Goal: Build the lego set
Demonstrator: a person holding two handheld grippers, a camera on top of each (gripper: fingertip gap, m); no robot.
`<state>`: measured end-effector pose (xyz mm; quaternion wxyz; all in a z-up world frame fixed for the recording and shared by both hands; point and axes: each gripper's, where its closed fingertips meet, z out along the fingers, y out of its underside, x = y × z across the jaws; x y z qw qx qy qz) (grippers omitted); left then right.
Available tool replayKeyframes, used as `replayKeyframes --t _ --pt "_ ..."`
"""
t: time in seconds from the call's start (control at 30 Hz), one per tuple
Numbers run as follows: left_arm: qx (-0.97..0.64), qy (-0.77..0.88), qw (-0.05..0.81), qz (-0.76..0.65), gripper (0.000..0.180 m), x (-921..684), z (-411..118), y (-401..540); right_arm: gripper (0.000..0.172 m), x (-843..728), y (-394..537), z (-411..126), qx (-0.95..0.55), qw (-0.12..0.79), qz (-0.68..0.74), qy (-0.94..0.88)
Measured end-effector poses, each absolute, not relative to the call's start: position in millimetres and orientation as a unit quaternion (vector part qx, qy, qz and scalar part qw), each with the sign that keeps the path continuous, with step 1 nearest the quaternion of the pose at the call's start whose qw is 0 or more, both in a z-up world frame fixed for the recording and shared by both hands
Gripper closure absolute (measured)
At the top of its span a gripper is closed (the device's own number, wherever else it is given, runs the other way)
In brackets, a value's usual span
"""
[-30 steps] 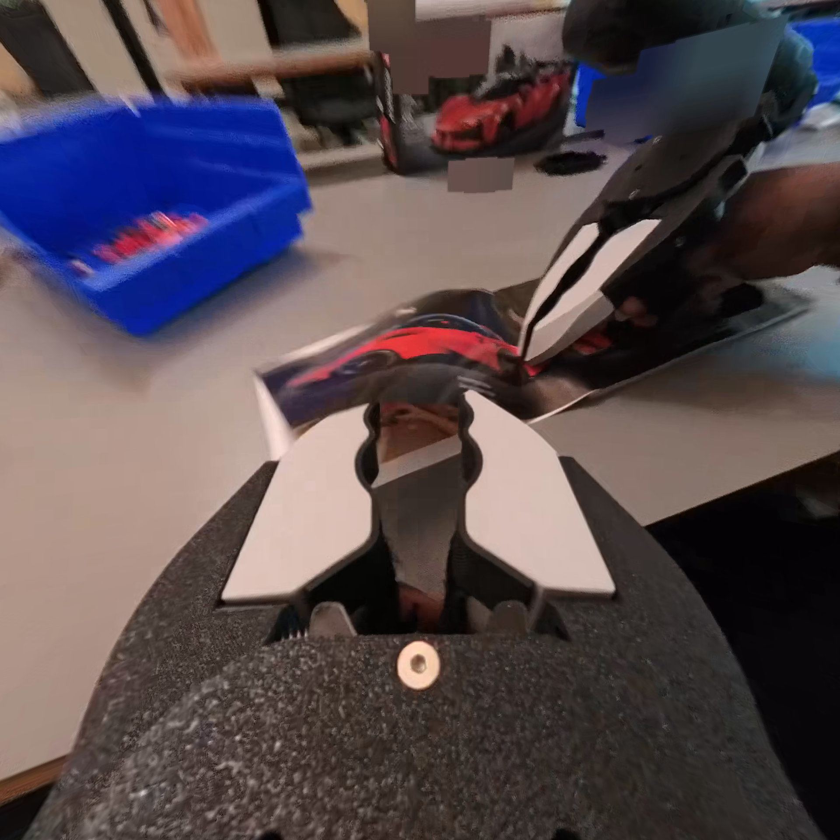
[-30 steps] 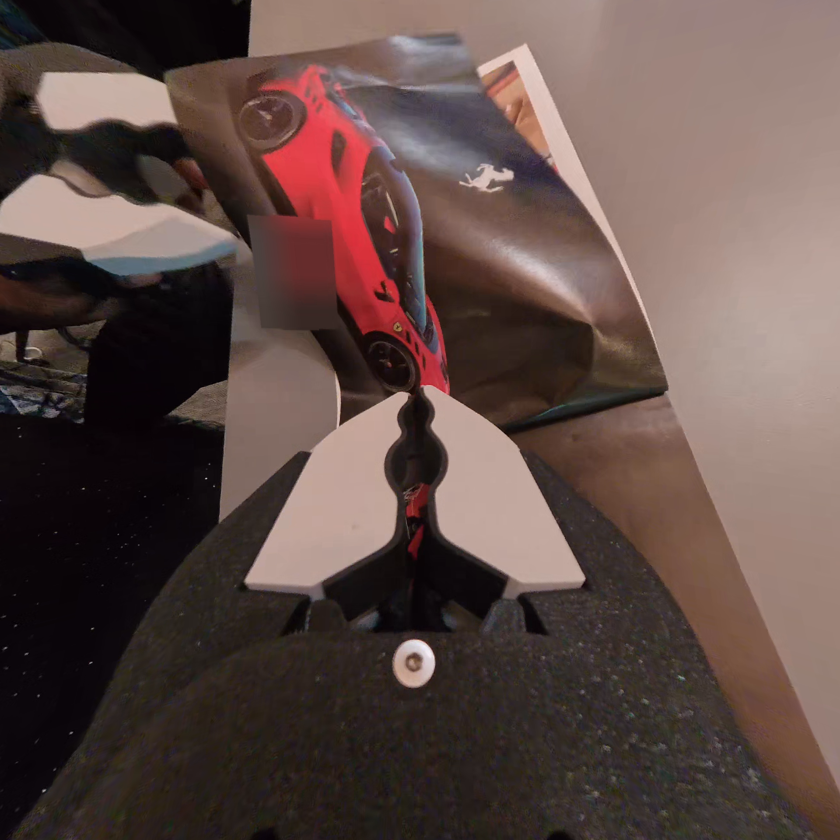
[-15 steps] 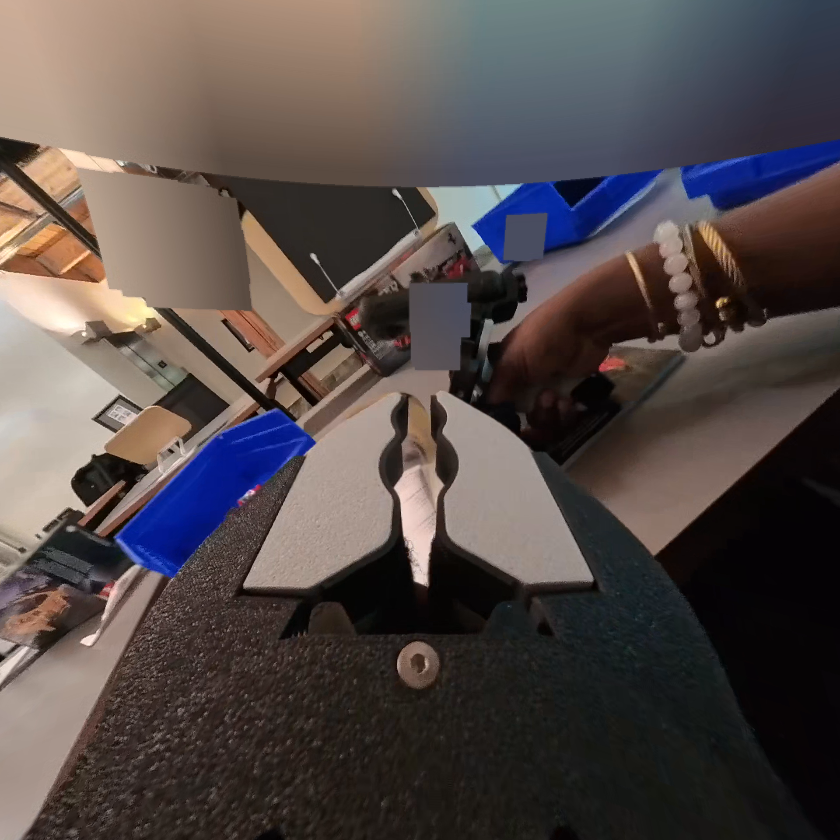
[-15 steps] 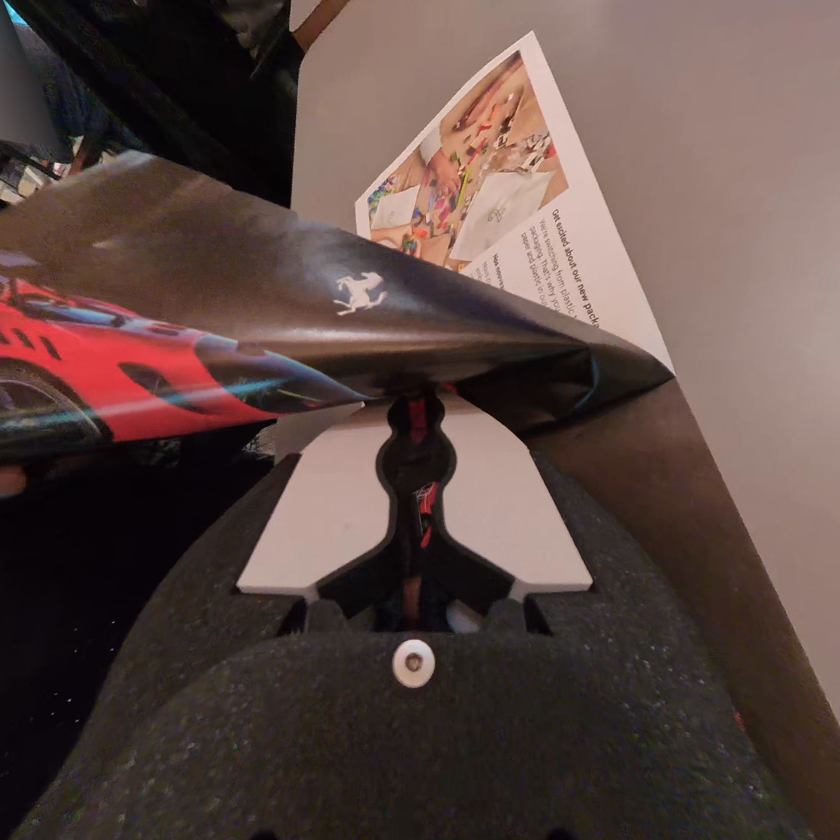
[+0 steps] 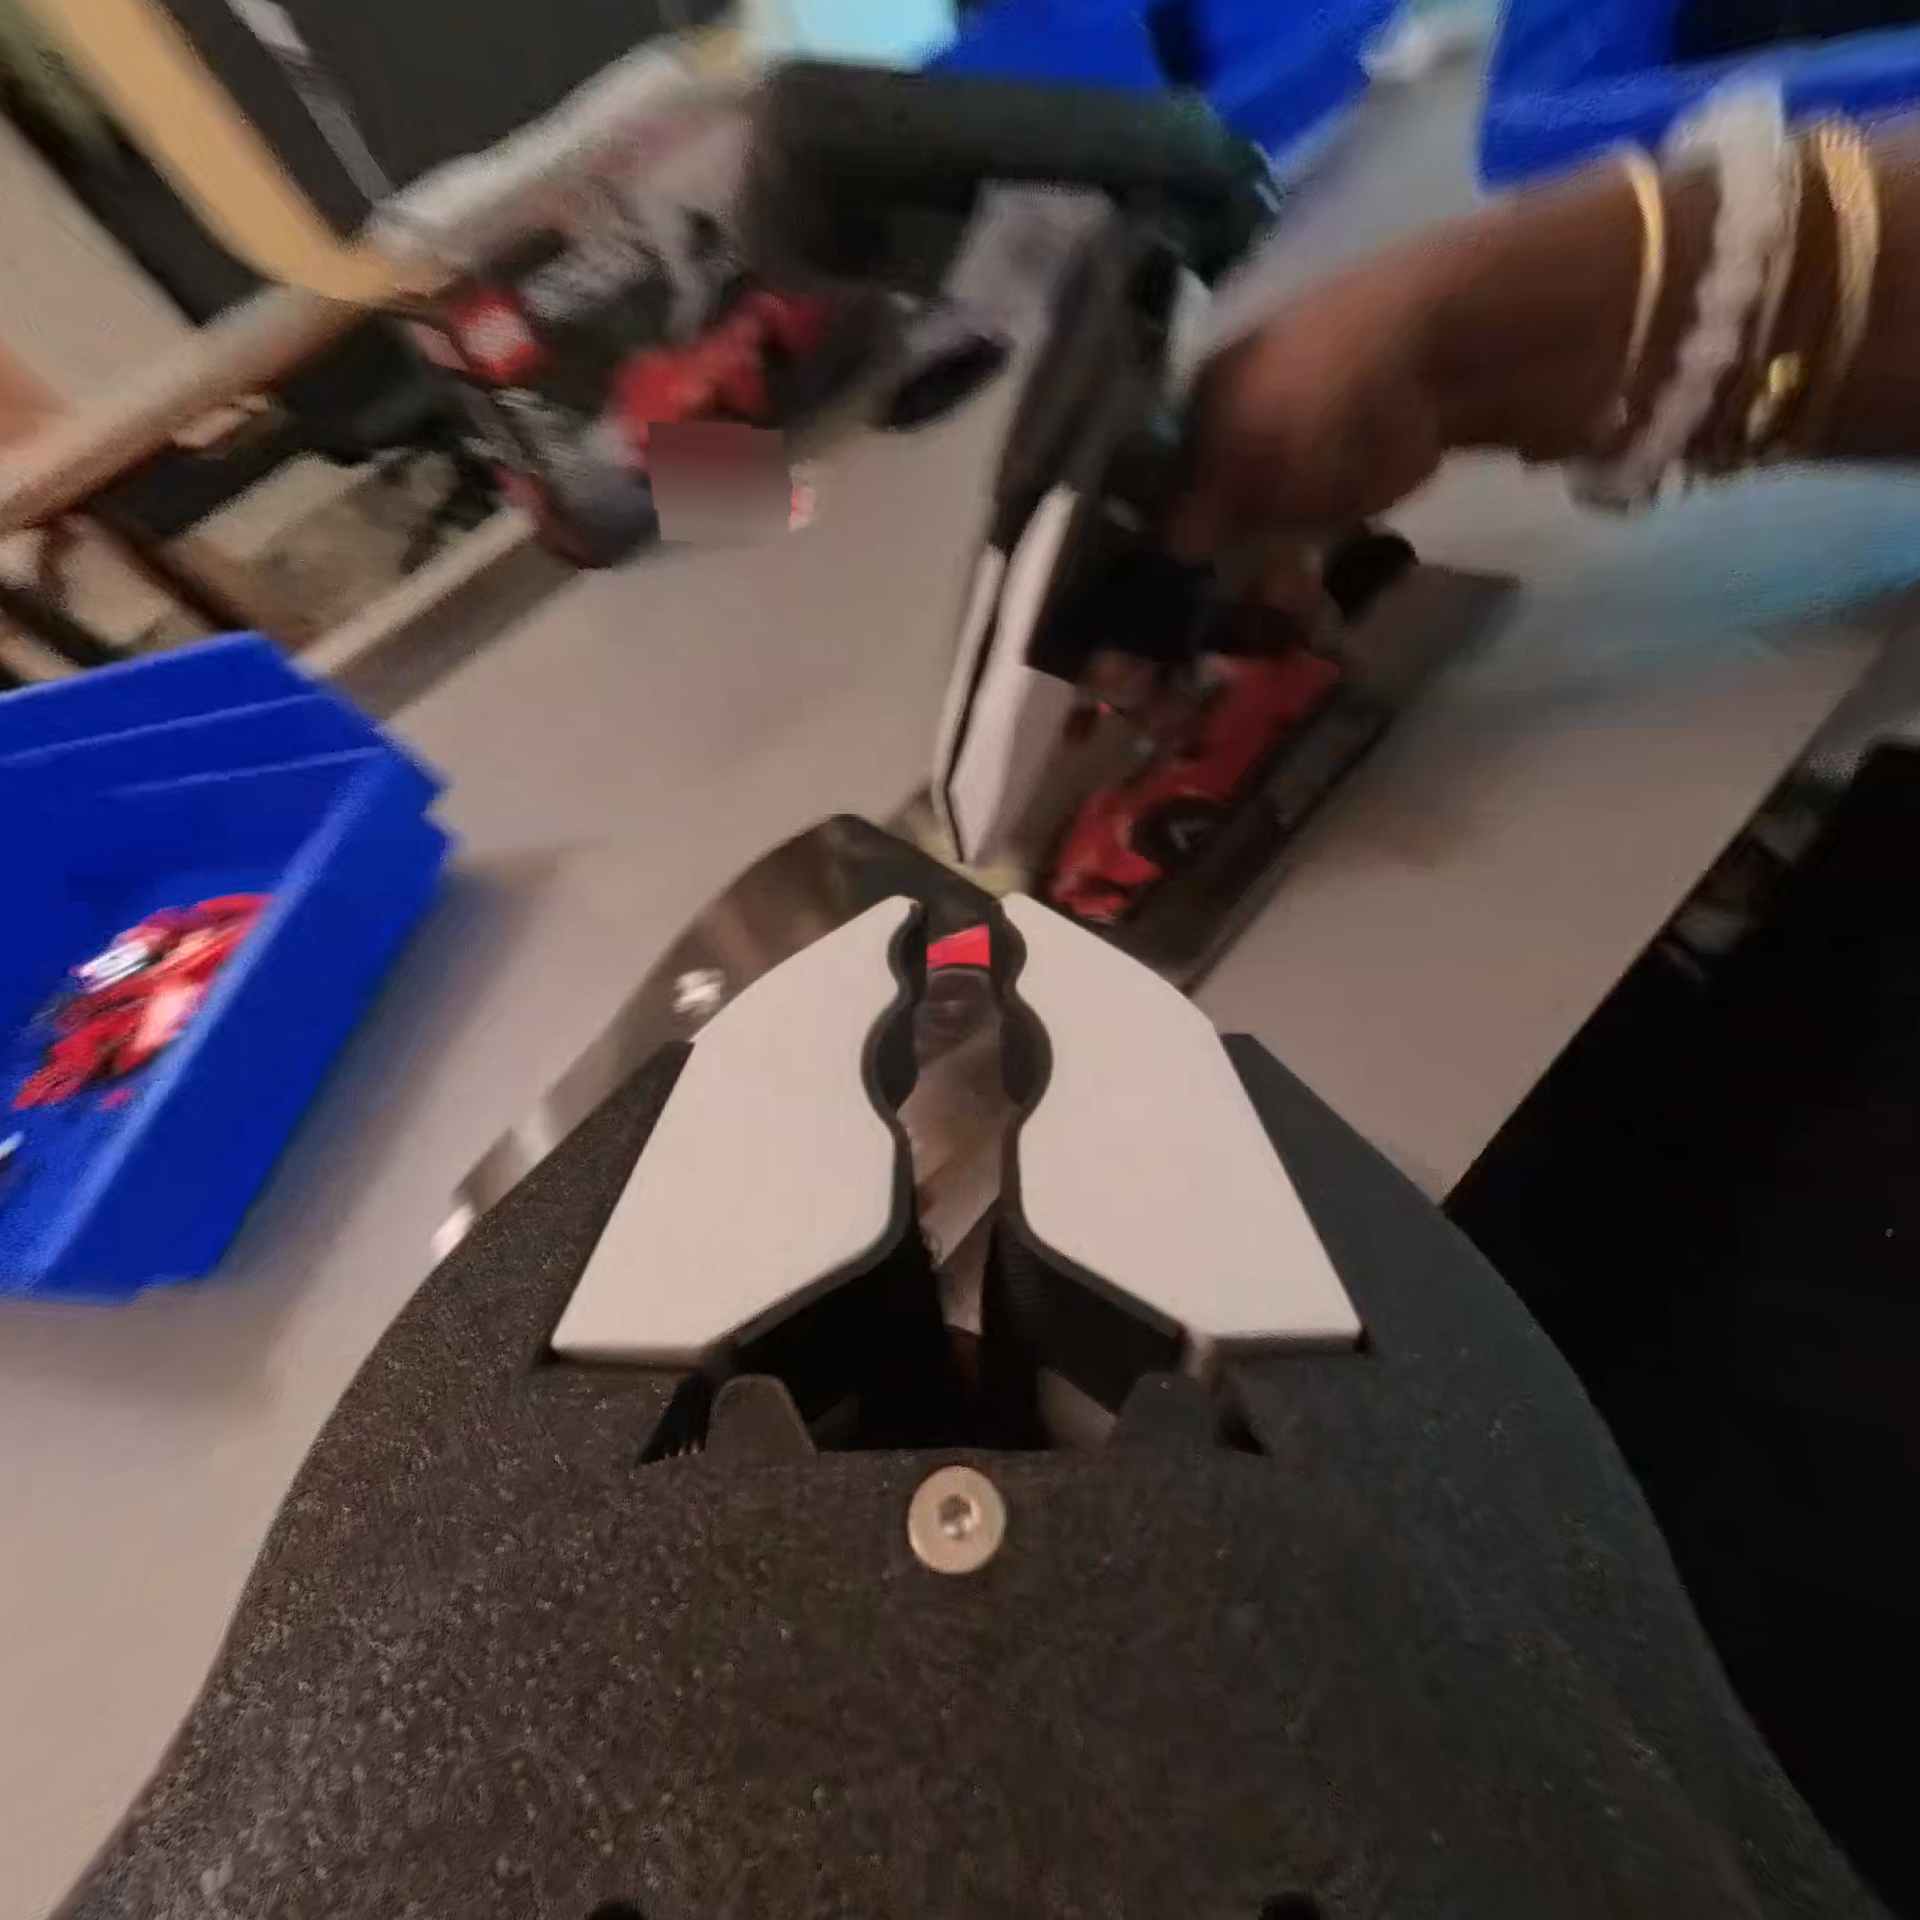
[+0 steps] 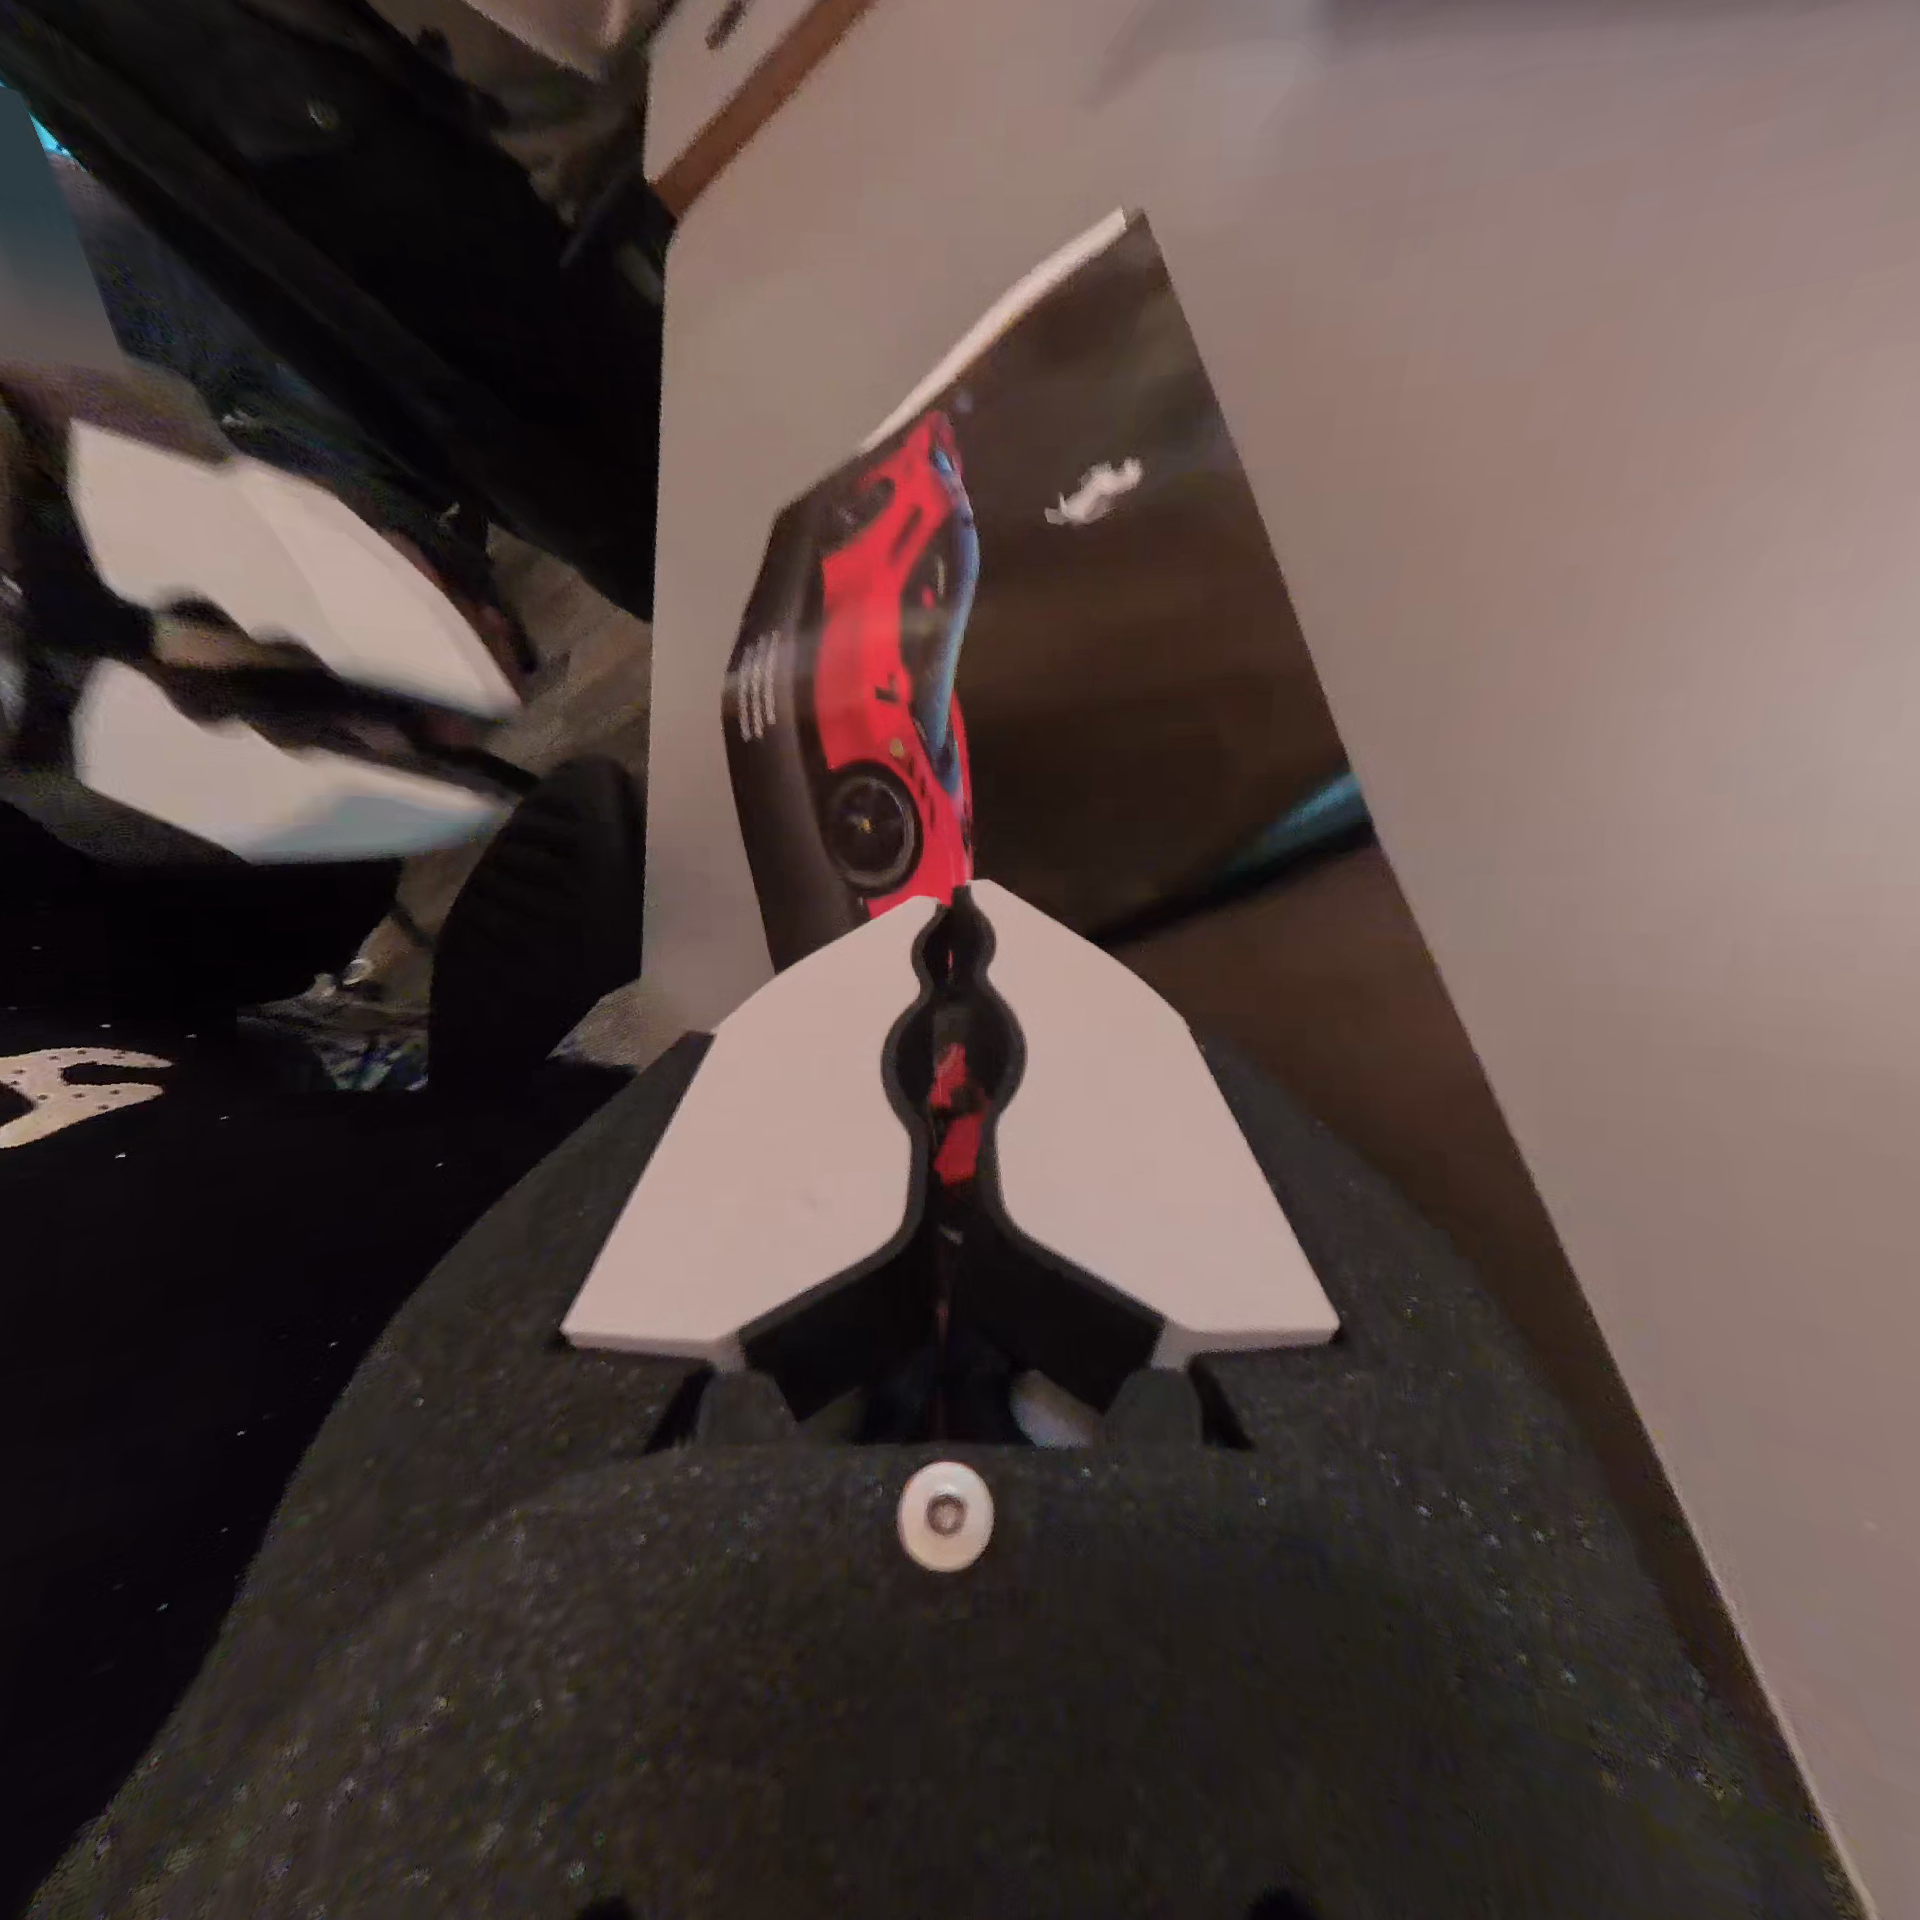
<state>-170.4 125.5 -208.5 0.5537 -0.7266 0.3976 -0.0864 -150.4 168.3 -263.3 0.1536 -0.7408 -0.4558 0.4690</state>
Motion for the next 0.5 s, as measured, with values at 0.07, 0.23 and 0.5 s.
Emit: replayKeyframes --t 0.07,0.23,0.5 --pt "-0.710 0.449 0.534 -0.097 0.172 -143 -228 134 0.171 -146 158 -275 -0.750 0.108 0.469 -0.454" --pt "-0.742 0.539 0.382 -0.114 0.177 -120 -281 143 0.171 -150 152 -285 -0.748 0.082 0.482 -0.448" --pt "-0.799 0.433 0.379 -0.176 0.180 -136 -288 144 0.171 -149 154 -286 -0.749 0.041 0.512 -0.419"
